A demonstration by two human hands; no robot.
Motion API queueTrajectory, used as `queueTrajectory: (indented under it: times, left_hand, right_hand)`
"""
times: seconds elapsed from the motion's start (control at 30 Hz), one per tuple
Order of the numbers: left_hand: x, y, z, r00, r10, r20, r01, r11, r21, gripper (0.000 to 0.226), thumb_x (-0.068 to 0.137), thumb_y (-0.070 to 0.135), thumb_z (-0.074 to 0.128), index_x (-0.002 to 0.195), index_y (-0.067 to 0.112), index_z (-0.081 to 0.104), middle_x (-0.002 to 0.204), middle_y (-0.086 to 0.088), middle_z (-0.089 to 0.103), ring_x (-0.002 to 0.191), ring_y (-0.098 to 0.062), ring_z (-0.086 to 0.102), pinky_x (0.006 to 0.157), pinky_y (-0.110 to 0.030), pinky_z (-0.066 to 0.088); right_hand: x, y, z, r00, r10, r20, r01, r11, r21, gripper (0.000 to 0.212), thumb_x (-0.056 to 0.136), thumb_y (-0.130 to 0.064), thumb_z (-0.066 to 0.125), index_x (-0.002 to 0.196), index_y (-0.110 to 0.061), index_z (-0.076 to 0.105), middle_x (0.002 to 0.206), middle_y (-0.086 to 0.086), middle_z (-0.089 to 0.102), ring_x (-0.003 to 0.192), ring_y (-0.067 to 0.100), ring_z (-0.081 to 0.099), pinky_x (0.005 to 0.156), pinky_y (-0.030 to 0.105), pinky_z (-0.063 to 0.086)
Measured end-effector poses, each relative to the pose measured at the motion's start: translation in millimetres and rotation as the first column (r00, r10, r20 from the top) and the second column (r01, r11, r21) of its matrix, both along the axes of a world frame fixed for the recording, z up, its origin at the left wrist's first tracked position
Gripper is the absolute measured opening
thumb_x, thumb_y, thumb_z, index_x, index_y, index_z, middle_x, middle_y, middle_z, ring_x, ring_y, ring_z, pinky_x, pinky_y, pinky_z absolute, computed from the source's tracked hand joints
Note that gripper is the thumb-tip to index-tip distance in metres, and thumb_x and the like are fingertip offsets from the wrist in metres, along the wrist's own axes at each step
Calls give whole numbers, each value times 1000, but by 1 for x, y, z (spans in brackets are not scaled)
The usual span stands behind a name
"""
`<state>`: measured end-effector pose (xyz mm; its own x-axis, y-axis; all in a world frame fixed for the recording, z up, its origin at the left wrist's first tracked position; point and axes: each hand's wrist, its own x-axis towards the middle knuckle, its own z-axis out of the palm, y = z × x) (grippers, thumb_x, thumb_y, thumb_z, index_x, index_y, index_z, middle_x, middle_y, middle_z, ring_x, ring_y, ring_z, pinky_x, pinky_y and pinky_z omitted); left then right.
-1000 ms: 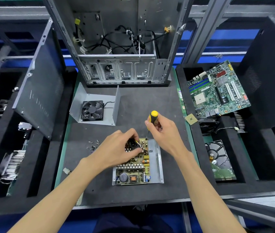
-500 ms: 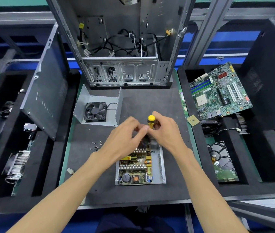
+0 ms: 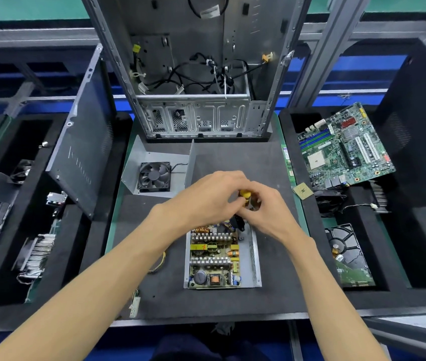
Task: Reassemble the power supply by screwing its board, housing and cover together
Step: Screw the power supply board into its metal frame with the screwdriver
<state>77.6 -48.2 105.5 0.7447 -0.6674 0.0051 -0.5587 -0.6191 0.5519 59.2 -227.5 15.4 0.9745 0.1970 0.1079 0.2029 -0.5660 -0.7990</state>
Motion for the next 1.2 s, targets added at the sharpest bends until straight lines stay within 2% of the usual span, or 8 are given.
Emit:
queueTrajectory:
  times: [0.1,0.23,0.33,0.47,0.7,0.8,0.93,1.2]
  left_hand:
    - [-1,-7,2,989,131,76,-133,990,34,26,87,43,70,102,23,64,91,8,57,82,-13,55,78,-36,50]
    - [4,-7,8,997,67,47,-71,992,100,14,92,18,62,104,17,69,93,4,61,91,-22,61,80,-37,48]
    - [6,0,8,1000,18,17,-20,990,138,27,92,14,57,117,20,65,109,2,60,99,-21,60,87,-39,49]
    - [3,-4,5,986,150,76,-154,986,57,26,89,42,68,104,22,62,90,7,54,82,-15,56,77,-34,48]
    - [6,-2,13,999,30,39,-34,995,97,17,91,21,65,108,21,67,100,6,59,95,-17,59,85,-37,49]
    - [4,-5,9,986,148,74,-152,987,53,24,85,42,71,98,23,64,87,9,55,83,-15,57,76,-33,48]
    - [8,-8,8,982,163,93,-172,981,91,8,89,25,69,88,18,70,86,5,58,87,-20,60,80,-38,49]
    - [3,0,10,999,39,26,-41,997,62,14,88,16,68,102,18,70,96,5,65,93,-15,60,87,-39,50]
  right_hand:
    - [1,5,4,999,-32,-34,31,999,-34,13,72,-42,59,74,-53,53,71,-17,62,61,10,50,54,32,40]
    - [1,5,10,1000,-8,-10,8,999,-45,20,77,-46,65,79,-62,52,71,-24,61,61,7,51,52,21,33]
    - [-2,-2,8,999,24,-24,-22,998,61,16,83,-40,71,80,-48,58,67,-16,57,58,8,42,56,24,38]
    - [1,1,10,996,-45,-82,46,999,17,29,74,-51,64,82,-24,58,64,-5,56,62,17,45,59,37,42]
    - [-1,2,14,996,6,-86,1,997,75,14,76,-47,63,82,-36,57,68,-16,58,62,7,42,60,30,39]
    - [0,5,15,993,-25,-112,31,998,48,30,71,-53,60,81,-25,59,66,-8,59,60,12,43,58,38,40]
    - [0,12,18,995,-53,-79,54,998,15,44,67,-58,59,86,-18,61,64,-20,55,58,7,46,56,32,37]
    - [-9,8,8,995,7,-100,3,995,103,10,88,-23,72,91,-28,63,67,-9,56,60,5,45,57,19,36]
